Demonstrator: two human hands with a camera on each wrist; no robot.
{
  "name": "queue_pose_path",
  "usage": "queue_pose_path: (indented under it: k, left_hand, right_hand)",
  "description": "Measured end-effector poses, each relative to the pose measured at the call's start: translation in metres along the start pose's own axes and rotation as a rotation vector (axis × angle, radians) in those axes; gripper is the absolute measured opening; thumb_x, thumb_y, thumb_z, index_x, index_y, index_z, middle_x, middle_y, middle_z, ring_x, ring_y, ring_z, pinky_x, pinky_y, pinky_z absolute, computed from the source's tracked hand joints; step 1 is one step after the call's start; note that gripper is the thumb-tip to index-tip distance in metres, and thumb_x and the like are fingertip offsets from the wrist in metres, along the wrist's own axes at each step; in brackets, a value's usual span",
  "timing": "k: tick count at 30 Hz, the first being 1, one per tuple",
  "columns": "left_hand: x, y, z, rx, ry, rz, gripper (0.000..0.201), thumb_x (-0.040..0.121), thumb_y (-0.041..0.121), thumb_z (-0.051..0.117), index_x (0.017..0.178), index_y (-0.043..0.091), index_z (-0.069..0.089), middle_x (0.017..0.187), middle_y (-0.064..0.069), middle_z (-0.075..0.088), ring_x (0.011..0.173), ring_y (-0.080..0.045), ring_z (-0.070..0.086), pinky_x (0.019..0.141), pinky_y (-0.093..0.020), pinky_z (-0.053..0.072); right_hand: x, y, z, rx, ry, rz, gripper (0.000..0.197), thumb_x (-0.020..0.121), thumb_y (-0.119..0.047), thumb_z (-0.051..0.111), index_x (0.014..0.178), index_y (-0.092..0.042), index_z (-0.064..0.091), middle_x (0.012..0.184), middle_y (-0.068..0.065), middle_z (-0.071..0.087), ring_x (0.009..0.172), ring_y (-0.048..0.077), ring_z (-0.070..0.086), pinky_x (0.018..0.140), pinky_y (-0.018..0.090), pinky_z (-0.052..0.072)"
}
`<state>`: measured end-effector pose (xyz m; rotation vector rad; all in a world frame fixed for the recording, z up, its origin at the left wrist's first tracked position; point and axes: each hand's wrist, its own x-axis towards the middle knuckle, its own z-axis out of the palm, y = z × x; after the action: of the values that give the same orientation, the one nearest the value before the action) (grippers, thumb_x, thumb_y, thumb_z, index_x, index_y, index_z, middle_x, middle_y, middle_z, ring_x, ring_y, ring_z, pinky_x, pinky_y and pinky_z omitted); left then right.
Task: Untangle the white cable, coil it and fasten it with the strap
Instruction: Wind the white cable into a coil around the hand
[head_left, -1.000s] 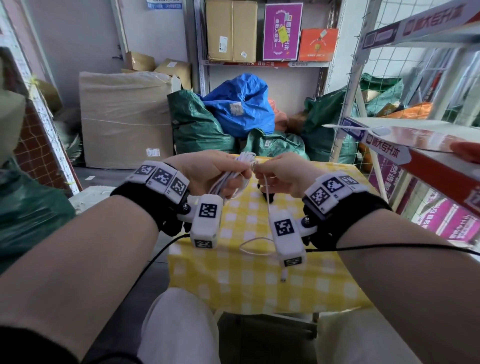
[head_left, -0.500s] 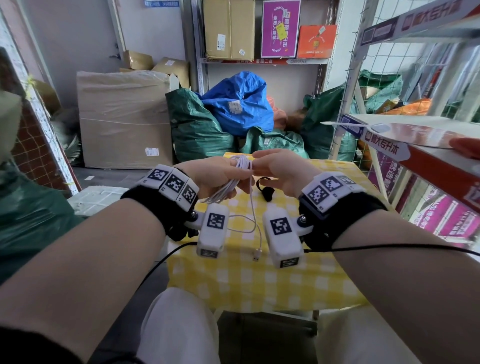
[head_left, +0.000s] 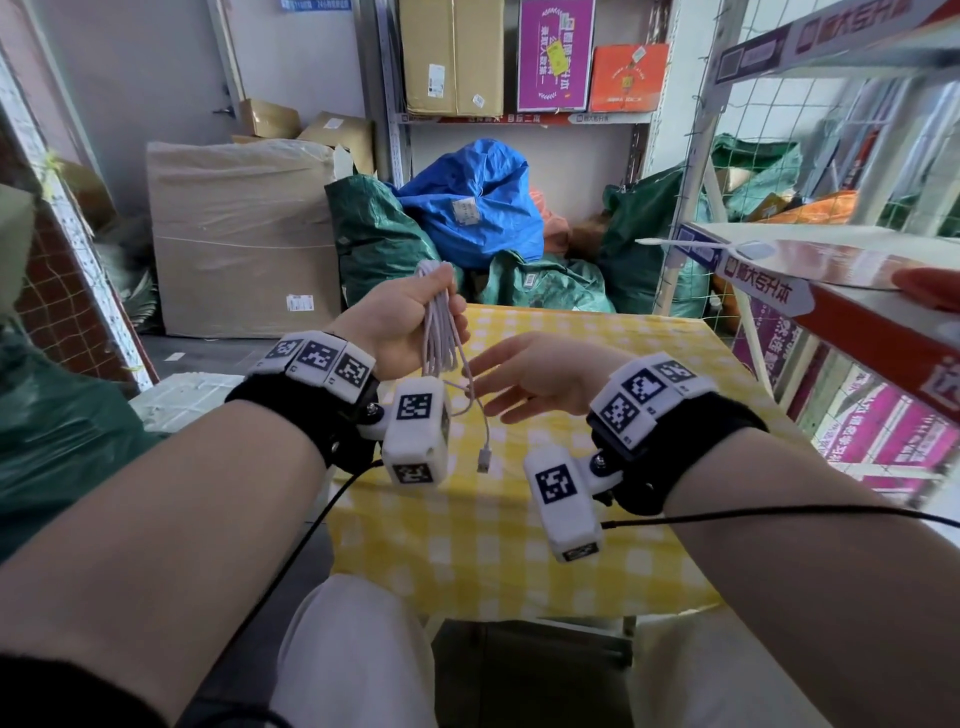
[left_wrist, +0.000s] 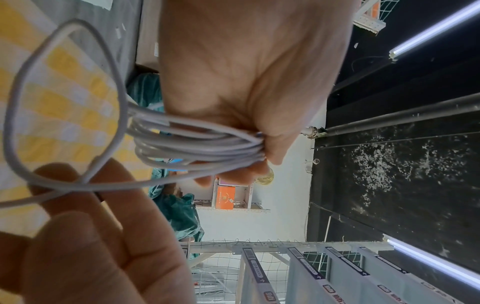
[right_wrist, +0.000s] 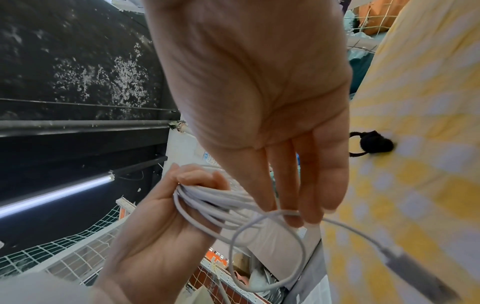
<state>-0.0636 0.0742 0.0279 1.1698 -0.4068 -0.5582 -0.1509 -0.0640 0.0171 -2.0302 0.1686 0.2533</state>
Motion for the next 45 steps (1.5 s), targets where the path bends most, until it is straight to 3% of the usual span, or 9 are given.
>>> queue_pose_path:
  k: [7,10,14,24,29,33,37,41,45]
  left_hand:
    - [0.001,0.005,-0.003,-0.241,-0.031,0.010,0.036,0.099,0.038,0.038,0.070,0.018,0.046,0.049,0.007,0.044,0.044,-0.007,0.043,0.063,-0.019,0.038]
    - [0.002,0.009,-0.011,-0.294,-0.018,0.008,0.038,0.096,0.048,0.039,0.069,0.022,0.045,0.045,0.010,0.040,0.039,-0.004,0.039,0.060,-0.017,0.035]
    - [-0.002,0.014,-0.016,-0.279,-0.014,0.029,0.042,0.094,0.053,0.038,0.064,0.023,0.041,0.036,0.008,0.031,0.031,-0.003,0.031,0.042,-0.014,0.036]
    - [-0.010,0.016,-0.029,-0.066,-0.081,0.007,0.031,0.085,0.040,0.053,0.063,0.021,0.041,0.038,0.011,0.029,0.031,-0.003,0.027,0.041,-0.017,0.034]
    - [-0.011,0.014,-0.030,0.127,-0.146,-0.076,0.029,0.091,0.036,0.046,0.067,0.020,0.040,0.039,0.010,0.028,0.032,-0.003,0.026,0.042,-0.017,0.033]
    - [-0.013,0.011,-0.026,0.275,-0.172,-0.124,0.028,0.089,0.035,0.046,0.067,0.019,0.039,0.039,0.011,0.028,0.032,-0.004,0.024,0.045,-0.019,0.027]
    - [-0.017,0.006,-0.023,0.354,-0.202,-0.188,0.024,0.080,0.036,0.051,0.069,0.017,0.041,0.041,0.011,0.029,0.034,-0.005,0.024,0.045,-0.020,0.025]
    - [-0.016,0.000,-0.018,0.370,-0.192,-0.314,0.037,0.090,0.046,0.041,0.070,0.015,0.042,0.042,0.008,0.031,0.034,-0.007,0.026,0.043,-0.020,0.026]
    - [-0.012,-0.005,-0.014,0.409,-0.197,-0.393,0.052,0.094,0.057,0.029,0.071,0.012,0.044,0.044,0.006,0.035,0.036,-0.009,0.029,0.049,-0.023,0.024]
  right_hand:
    - [-0.001,0.004,0.003,-0.054,-0.046,0.013,0.019,0.084,0.002,0.064,0.101,-0.005,0.069,0.084,0.006,0.071,0.072,0.013,0.066,0.068,0.023,0.058]
    - [-0.002,0.007,0.001,-0.137,0.006,0.070,0.012,0.082,0.003,0.067,0.088,-0.006,0.070,0.081,0.008,0.068,0.070,0.015,0.064,0.073,0.026,0.059]
    - [0.003,0.017,-0.010,-0.293,0.190,0.158,0.016,0.083,-0.004,0.067,0.097,0.004,0.070,0.082,0.013,0.065,0.069,0.019,0.063,0.083,0.038,0.058]
    - [0.006,0.030,-0.035,-0.332,0.386,0.278,0.021,0.088,-0.015,0.066,0.089,0.006,0.070,0.082,0.013,0.073,0.063,0.018,0.062,0.080,0.034,0.058]
    - [0.005,0.027,-0.035,-0.122,0.362,0.239,0.015,0.089,-0.008,0.062,0.076,-0.004,0.056,0.076,0.013,0.068,0.053,0.014,0.056,0.055,0.023,0.050]
    - [0.004,0.023,-0.034,0.190,0.389,0.137,0.009,0.091,0.000,0.054,0.088,-0.008,0.052,0.068,0.012,0.060,0.035,0.005,0.052,0.037,0.014,0.043]
    - [0.002,0.015,-0.032,0.471,0.374,0.083,0.018,0.095,-0.003,0.051,0.077,-0.002,0.055,0.063,0.008,0.057,0.034,0.004,0.051,0.039,0.011,0.045]
    - [0.003,0.009,-0.032,0.737,0.371,-0.002,0.021,0.096,-0.003,0.045,0.077,0.001,0.054,0.055,0.008,0.064,0.059,0.014,0.059,0.049,0.017,0.053]
    - [0.005,0.006,-0.027,0.696,0.385,-0.066,0.019,0.095,-0.010,0.051,0.079,-0.002,0.056,0.073,0.010,0.064,0.064,0.015,0.058,0.055,0.016,0.054]
